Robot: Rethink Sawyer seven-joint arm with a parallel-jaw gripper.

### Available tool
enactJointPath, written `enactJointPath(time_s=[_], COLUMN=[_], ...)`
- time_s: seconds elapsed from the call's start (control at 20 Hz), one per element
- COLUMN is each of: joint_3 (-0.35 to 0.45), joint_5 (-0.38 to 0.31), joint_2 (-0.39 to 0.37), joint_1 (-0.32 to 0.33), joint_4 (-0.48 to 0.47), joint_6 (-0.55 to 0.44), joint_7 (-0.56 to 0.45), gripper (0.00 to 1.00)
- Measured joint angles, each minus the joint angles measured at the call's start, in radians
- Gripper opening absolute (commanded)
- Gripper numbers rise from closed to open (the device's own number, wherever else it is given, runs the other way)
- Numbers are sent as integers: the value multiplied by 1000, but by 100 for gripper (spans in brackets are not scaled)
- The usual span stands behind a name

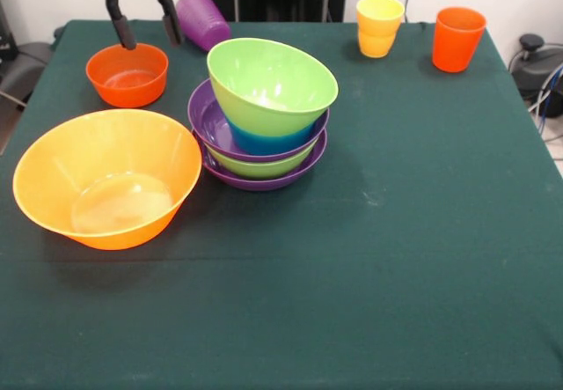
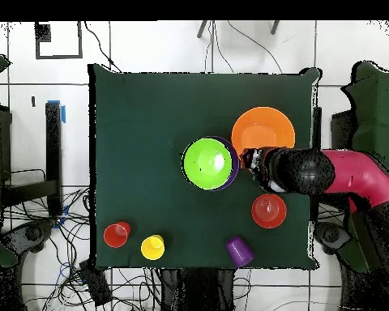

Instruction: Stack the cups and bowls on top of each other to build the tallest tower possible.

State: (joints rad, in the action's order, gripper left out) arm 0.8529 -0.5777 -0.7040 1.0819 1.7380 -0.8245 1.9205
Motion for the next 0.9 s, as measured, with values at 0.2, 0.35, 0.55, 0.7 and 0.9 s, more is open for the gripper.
enactJointPath(time_s=[0.2, 0.35, 0.55, 0.7, 0.9], joint_3=[-6, -12, -21, -32, -41], joint_5=[-19, -24, -26, -28, -38], joint_2=[0, 0, 0, 4, 19], joint_1=[0, 0, 0, 0, 0], joint_4=[2, 5, 6, 7, 10], joint_6=[9, 10, 10, 12, 32], joint_7=[0, 0, 0, 0, 0], gripper=[100, 100, 100, 100, 100])
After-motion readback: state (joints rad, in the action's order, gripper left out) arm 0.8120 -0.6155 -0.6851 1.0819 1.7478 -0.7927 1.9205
